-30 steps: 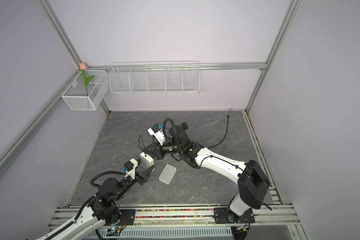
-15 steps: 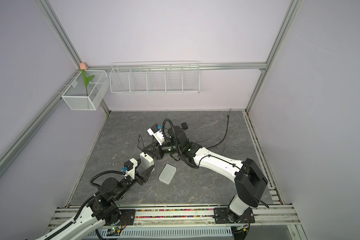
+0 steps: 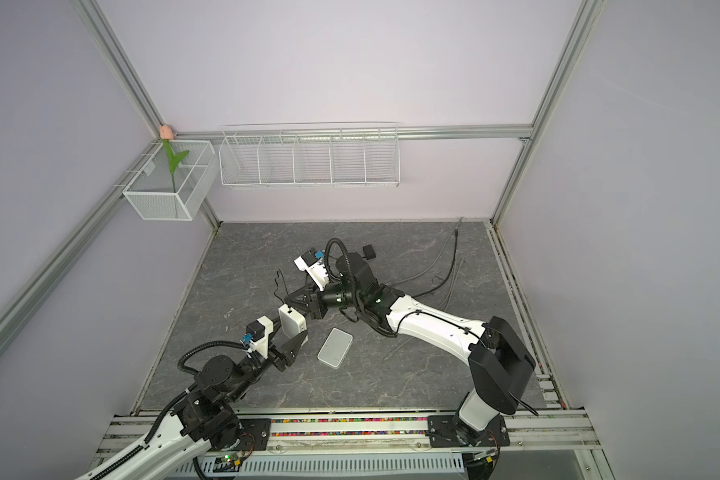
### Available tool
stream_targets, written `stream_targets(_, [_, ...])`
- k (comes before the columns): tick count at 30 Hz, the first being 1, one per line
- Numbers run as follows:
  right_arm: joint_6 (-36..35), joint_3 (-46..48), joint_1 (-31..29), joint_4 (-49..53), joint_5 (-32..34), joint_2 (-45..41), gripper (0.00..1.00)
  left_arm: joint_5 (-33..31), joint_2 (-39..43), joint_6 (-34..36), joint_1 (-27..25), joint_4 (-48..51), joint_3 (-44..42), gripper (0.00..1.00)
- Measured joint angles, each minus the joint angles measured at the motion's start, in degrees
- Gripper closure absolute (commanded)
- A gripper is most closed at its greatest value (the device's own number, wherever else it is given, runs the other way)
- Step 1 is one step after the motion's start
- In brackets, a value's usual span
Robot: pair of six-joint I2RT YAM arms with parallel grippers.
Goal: Insert the plug into the switch port
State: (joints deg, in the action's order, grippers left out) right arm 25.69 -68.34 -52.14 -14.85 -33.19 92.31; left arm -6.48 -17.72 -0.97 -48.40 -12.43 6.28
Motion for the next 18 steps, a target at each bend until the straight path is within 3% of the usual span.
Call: stream_targets(18, [0.1,1.6,-0.5,-4.2,0.8,0.0,0.93,-0.2,-1.6,-1.9,-0.3,4.1,3.3,1.0])
